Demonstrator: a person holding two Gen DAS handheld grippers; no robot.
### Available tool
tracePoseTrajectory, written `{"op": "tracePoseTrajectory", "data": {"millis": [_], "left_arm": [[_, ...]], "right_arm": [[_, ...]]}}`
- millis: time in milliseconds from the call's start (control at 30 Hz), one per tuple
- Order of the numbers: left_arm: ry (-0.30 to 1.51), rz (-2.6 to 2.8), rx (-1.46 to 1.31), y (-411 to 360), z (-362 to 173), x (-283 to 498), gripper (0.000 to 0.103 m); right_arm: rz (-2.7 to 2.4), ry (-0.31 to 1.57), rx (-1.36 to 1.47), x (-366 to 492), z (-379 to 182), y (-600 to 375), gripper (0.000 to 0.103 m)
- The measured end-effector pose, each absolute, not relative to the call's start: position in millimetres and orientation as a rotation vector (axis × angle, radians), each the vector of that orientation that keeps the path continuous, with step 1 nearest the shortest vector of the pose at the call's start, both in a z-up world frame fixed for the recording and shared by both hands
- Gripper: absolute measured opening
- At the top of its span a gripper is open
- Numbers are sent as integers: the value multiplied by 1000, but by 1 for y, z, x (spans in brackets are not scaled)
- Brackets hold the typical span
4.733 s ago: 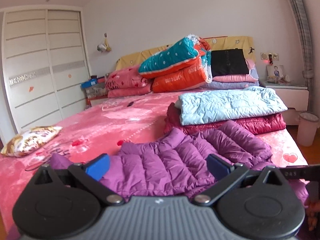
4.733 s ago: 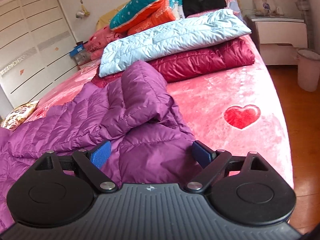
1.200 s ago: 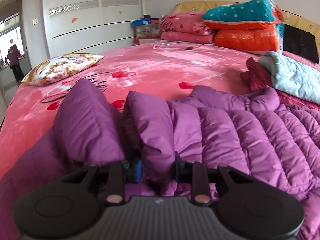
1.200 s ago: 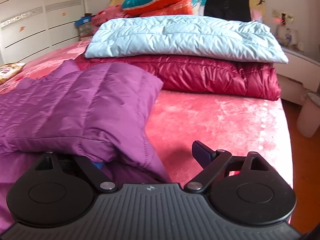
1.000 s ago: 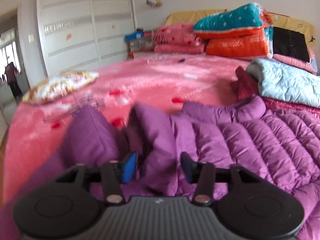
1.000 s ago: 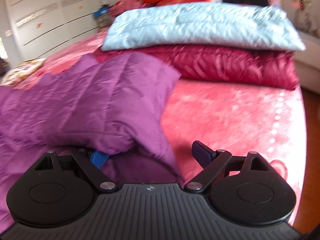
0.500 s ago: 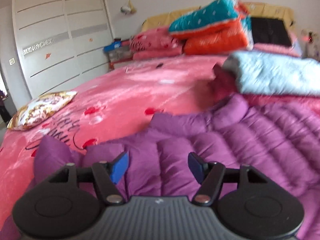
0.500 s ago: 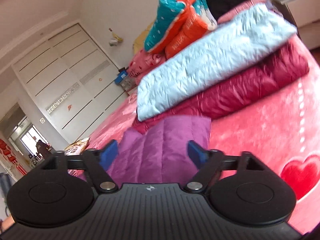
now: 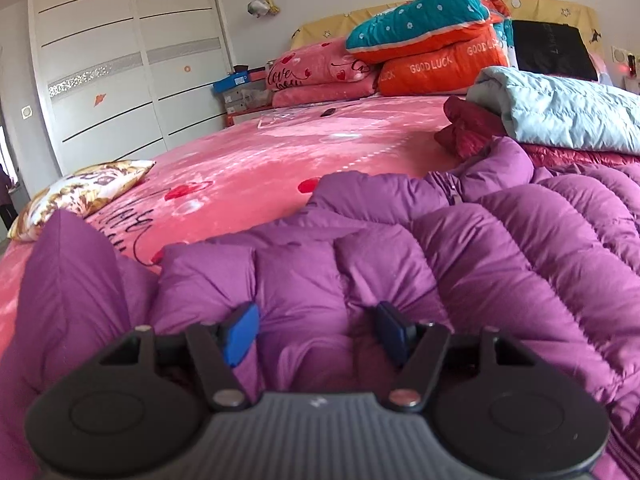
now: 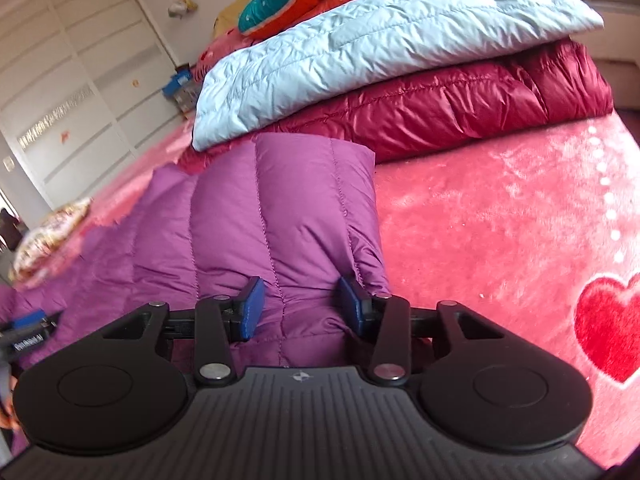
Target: Fold large clothes
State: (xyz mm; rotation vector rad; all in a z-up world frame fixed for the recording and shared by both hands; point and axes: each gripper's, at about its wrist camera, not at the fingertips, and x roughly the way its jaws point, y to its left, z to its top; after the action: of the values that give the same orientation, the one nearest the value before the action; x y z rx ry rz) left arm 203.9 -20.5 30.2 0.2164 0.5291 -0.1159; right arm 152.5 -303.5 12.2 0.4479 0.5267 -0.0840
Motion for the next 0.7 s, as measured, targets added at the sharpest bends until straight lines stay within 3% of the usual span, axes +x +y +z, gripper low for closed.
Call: {"op": "tracePoseTrajectory", "data": {"millis": [267, 300, 367, 400, 533, 700], "left_arm": [[519, -105, 256, -26, 28, 203, 66], [519, -100, 259, -27, 32, 201, 66], [506, -105, 259, -29, 41, 193, 66], [480, -119, 258, -30, 47, 185, 66], [427, -157, 229, -30, 71, 153, 66], [390, -164, 201, -23, 100, 109, 83]], "right_arm": [[-116, 515, 340, 155, 13, -295, 55], [-112, 511, 337, 156, 12, -295, 61], [-79, 495, 336, 151, 12, -294, 85], [-50, 489, 333, 153, 12, -292, 103], [-55, 490, 286, 158, 17, -285, 103], [-70, 449, 315, 143, 33, -285, 103]]}}
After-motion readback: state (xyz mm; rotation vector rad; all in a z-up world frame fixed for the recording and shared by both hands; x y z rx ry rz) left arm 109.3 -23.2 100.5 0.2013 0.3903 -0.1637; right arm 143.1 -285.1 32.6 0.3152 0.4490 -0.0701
